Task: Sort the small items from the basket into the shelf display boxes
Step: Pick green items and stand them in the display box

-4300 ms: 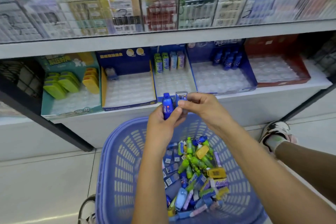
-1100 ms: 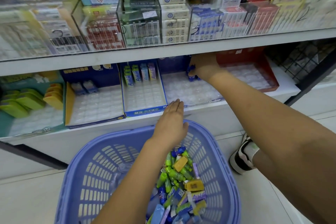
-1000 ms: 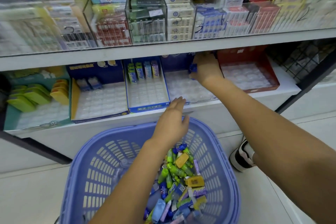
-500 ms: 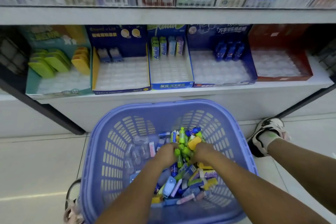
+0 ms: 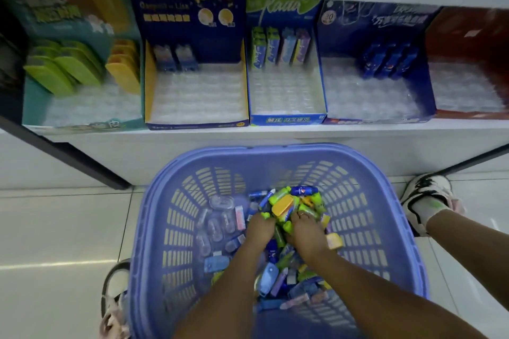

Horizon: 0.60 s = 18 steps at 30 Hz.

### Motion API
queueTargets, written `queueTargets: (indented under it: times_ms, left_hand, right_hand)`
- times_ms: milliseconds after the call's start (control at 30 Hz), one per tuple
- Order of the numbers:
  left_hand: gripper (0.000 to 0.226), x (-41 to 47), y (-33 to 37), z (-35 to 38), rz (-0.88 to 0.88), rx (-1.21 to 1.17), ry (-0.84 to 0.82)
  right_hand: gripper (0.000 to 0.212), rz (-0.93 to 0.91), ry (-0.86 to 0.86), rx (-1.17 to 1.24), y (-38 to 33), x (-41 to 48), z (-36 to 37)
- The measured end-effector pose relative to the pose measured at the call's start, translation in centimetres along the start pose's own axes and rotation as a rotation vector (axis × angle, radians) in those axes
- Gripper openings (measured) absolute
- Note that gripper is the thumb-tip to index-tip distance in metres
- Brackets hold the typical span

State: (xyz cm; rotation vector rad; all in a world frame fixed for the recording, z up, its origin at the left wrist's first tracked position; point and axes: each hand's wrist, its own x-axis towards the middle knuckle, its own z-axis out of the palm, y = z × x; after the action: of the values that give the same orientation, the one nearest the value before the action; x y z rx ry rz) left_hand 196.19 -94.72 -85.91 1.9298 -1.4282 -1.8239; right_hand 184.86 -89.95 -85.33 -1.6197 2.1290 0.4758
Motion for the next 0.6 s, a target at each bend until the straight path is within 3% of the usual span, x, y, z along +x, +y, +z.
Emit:
queueTargets:
  times_ms: [67,200,333,400,533,600]
  left_hand:
    - [0.017,-0.1,-0.3,-0.6,-0.122,-0.116,-0.013]
    - [0.028,-0.9,-0.1,-1.4,-0.27,-0.393,-0.064]
    - [0.024,-2.0,1.2,-3.0,-0.334,-0.66,-0.329]
    - [0.021,-2.5,1.5,-3.6,-0.341,-0.67,-0.381]
    - [0.011,-3.7,2.5,-4.5,-0.313,-0.606,-0.316]
    - [0.009,-4.3,3.1,-5.0,-0.277,-0.647,-0.343]
  right_hand:
    - [0.048,-0.038,-0.017,0.002,-0.2,0.1,0.0]
    - [0.043,-0.055,-0.117,0.126,-0.8,0.3,-1.7]
    - [0.041,-0.078,-0.209,0.295,-1.2,-0.1,-3.9]
    - [0.04,-0.14,-0.222,0.412,-1.3,-1.1,-4.8]
    - [0.034,-0.212,-0.092,0.604,-1.0,-3.1,-7.0]
    - [0.029,-0.127,0.025,0.82,-0.8,-3.9,-8.6]
